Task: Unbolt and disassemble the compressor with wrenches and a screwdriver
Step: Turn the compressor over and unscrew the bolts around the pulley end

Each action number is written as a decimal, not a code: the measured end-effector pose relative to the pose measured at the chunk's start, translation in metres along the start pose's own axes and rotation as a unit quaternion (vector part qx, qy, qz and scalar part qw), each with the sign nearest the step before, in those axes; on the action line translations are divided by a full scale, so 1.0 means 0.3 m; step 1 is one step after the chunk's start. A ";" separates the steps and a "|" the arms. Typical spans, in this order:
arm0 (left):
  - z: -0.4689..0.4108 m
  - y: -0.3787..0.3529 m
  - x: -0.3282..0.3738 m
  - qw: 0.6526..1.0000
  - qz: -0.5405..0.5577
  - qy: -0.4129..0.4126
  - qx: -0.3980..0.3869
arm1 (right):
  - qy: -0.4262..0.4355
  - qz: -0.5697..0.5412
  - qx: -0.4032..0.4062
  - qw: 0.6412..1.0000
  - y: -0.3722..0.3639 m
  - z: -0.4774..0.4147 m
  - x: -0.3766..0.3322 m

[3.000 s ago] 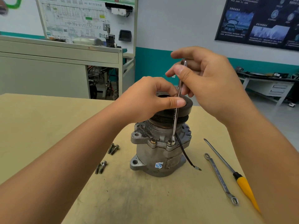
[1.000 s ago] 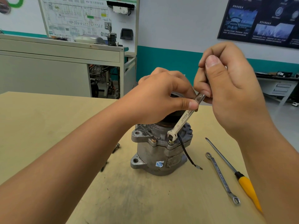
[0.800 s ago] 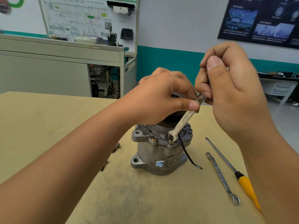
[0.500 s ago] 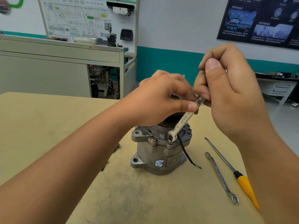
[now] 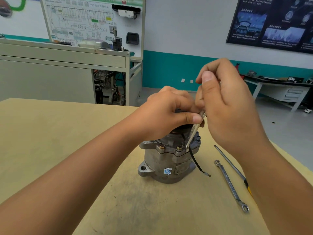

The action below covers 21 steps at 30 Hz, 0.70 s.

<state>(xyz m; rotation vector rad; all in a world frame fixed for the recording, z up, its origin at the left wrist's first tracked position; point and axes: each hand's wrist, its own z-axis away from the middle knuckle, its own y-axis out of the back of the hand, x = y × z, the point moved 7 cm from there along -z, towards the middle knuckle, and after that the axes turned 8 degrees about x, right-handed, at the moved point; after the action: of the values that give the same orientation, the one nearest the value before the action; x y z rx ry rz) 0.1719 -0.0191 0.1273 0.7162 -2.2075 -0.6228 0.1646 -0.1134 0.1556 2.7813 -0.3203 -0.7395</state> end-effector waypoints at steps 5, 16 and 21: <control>-0.017 -0.008 0.029 1.000 -0.011 -0.012 -0.013 | 0.010 -0.024 0.029 0.999 0.037 -0.009 -0.001; -0.013 0.017 0.036 1.000 -0.002 0.000 0.012 | 0.004 -0.064 0.039 0.997 0.035 -0.013 0.007; -0.016 0.019 0.043 1.000 0.001 -0.007 0.006 | 0.015 -0.065 0.048 0.997 0.038 -0.006 0.002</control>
<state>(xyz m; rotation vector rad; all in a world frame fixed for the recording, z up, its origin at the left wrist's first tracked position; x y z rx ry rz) 0.1662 -0.0244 0.1402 0.7166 -2.2273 -0.6156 0.1643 -0.1240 0.1603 2.9234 -0.1747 -0.7286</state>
